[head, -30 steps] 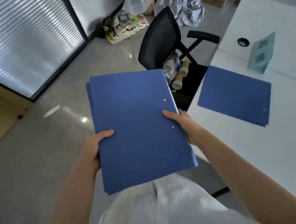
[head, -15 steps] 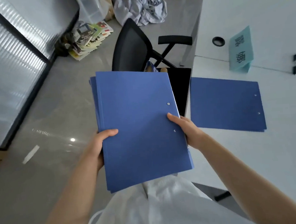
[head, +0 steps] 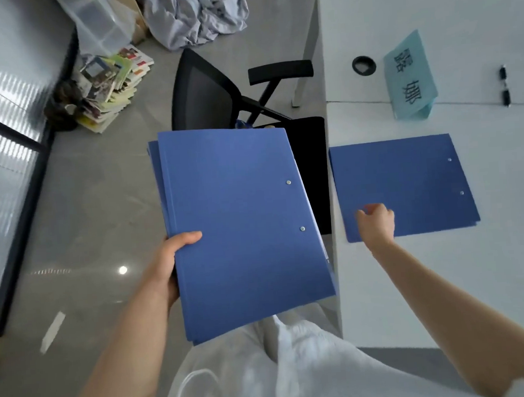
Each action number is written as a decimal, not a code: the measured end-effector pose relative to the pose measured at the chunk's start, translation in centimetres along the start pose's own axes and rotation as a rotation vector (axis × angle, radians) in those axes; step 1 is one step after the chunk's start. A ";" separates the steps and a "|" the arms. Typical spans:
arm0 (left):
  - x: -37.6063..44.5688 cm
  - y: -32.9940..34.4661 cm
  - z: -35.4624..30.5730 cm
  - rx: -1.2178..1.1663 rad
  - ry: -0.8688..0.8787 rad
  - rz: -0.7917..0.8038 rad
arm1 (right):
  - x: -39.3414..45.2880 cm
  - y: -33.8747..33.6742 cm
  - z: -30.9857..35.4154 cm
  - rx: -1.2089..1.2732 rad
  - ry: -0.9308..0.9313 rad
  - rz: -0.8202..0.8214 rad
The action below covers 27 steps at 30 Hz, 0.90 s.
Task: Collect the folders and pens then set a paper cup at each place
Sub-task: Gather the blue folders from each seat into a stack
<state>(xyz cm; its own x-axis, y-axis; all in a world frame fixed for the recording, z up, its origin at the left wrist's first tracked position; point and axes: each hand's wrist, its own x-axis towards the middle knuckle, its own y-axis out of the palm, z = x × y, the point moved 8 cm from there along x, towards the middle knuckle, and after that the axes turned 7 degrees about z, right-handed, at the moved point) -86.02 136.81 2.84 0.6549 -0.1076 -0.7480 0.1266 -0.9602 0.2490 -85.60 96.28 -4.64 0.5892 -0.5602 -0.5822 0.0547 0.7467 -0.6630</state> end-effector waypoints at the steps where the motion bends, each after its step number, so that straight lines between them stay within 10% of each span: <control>1: 0.4 -0.4 -0.4 0.012 -0.005 0.005 | 0.1 0.2 0.0 -0.099 0.003 -0.018; 16: 4.2 -3.2 -6.5 0.158 -0.047 0.110 | -5.5 8.4 -0.5 -0.396 -0.030 -0.037; 20: 4.8 -3.0 -7.2 0.174 -0.063 0.141 | -7.5 8.0 -3.2 0.118 0.185 -0.111; 24: 4.9 -2.8 -7.8 0.189 -0.065 0.161 | -8.7 14.7 -5.8 1.310 0.705 0.198; 27: 4.9 -2.8 -8.3 0.212 -0.065 0.169 | -7.8 15.7 -6.6 1.508 0.805 0.161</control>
<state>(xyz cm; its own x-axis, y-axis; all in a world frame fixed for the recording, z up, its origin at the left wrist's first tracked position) -76.97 141.13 3.58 0.6036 -0.2809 -0.7462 -0.1440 -0.9589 0.2445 -94.65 110.03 -13.55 0.1679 -0.1241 -0.9780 0.9702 0.1968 0.1416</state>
